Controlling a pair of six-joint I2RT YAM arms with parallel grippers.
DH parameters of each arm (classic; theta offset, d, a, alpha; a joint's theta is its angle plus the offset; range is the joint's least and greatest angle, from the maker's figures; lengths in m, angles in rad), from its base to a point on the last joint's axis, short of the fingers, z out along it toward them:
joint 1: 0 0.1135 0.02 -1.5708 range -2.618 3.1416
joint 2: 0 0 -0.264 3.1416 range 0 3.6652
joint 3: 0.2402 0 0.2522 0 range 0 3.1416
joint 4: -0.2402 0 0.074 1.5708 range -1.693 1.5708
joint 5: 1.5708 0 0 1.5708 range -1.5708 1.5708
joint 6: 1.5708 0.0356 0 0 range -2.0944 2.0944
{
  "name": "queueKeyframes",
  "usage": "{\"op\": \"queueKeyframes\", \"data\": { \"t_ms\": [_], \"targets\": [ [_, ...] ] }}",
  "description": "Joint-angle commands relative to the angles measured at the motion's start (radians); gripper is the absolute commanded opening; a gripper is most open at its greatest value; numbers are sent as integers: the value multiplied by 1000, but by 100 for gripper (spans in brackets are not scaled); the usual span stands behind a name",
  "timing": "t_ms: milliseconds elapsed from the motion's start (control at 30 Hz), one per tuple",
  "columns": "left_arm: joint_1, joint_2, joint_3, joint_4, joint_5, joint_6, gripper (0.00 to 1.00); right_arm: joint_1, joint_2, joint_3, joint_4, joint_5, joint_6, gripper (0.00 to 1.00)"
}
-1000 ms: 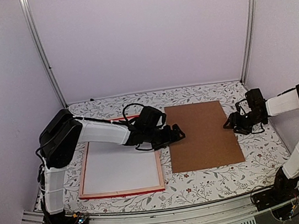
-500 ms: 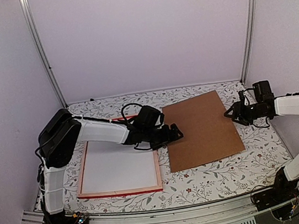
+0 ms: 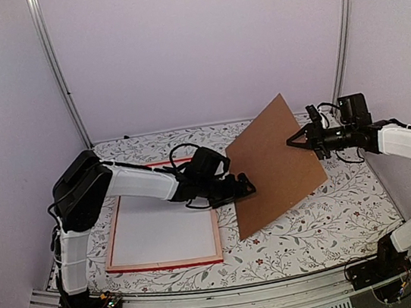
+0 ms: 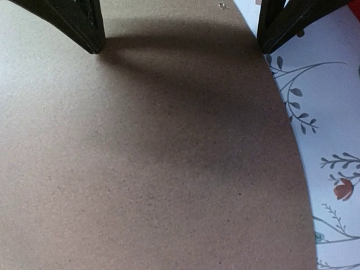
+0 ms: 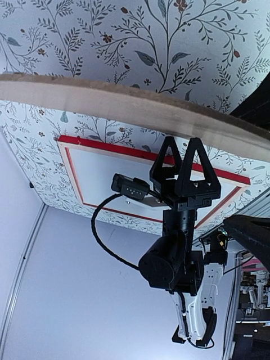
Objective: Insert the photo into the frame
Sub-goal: Turn over the backboard.
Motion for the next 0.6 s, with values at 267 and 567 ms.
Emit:
{"op": "queueKeyframes", "data": {
  "t_ms": [267,567],
  "targets": [
    [-25,-86,-47,30,24,27,97,158,-32,263,-149,52,13,63],
    [-15,-253,-98,-7,-38,64,99,252,38,344,-150,89,17,68]
  ]
}}
